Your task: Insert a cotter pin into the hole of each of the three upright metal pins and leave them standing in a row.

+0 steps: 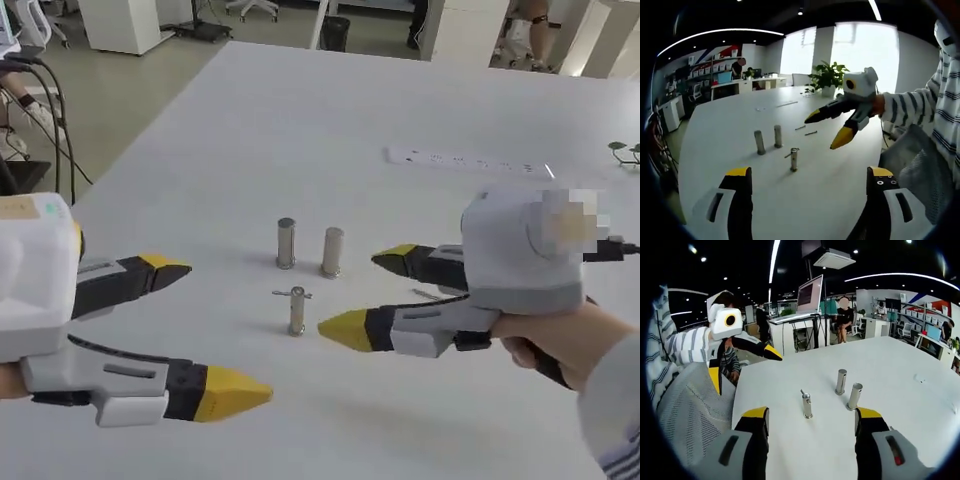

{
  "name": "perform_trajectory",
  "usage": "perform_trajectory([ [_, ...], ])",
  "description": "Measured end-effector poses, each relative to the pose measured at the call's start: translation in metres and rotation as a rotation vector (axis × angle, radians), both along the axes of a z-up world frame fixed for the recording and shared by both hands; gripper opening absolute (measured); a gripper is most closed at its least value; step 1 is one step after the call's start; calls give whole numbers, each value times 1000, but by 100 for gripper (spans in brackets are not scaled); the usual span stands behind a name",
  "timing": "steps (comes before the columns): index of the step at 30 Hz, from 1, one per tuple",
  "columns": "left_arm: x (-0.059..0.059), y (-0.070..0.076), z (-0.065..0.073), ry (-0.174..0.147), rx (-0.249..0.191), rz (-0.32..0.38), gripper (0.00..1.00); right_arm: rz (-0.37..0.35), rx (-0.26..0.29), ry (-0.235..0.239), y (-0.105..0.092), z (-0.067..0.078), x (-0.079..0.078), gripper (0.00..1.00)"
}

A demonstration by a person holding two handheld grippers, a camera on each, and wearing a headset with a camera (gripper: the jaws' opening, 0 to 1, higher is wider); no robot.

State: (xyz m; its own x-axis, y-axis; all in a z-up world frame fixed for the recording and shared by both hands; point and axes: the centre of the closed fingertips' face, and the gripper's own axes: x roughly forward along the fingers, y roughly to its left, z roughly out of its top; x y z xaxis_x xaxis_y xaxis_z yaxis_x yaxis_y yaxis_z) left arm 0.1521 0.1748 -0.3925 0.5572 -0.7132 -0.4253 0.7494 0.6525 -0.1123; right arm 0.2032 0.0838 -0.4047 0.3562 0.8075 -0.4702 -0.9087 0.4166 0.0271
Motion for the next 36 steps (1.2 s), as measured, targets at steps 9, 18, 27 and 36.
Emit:
perform_trajectory([
  [9, 4, 1, 5, -18, -13, -8, 92, -48, 45, 51, -14, 16, -27, 90],
  [18, 5, 4, 7, -31, -6, -18, 91, -141, 34, 118, -37, 14, -37, 96],
  [27, 9, 8, 14, -37, -12, -13, 89, -265, 102, 164, -54, 17, -40, 98],
  [36, 16, 16, 0, -2, -1, 7, 86, -339, 108, 183, -69, 17, -43, 98],
])
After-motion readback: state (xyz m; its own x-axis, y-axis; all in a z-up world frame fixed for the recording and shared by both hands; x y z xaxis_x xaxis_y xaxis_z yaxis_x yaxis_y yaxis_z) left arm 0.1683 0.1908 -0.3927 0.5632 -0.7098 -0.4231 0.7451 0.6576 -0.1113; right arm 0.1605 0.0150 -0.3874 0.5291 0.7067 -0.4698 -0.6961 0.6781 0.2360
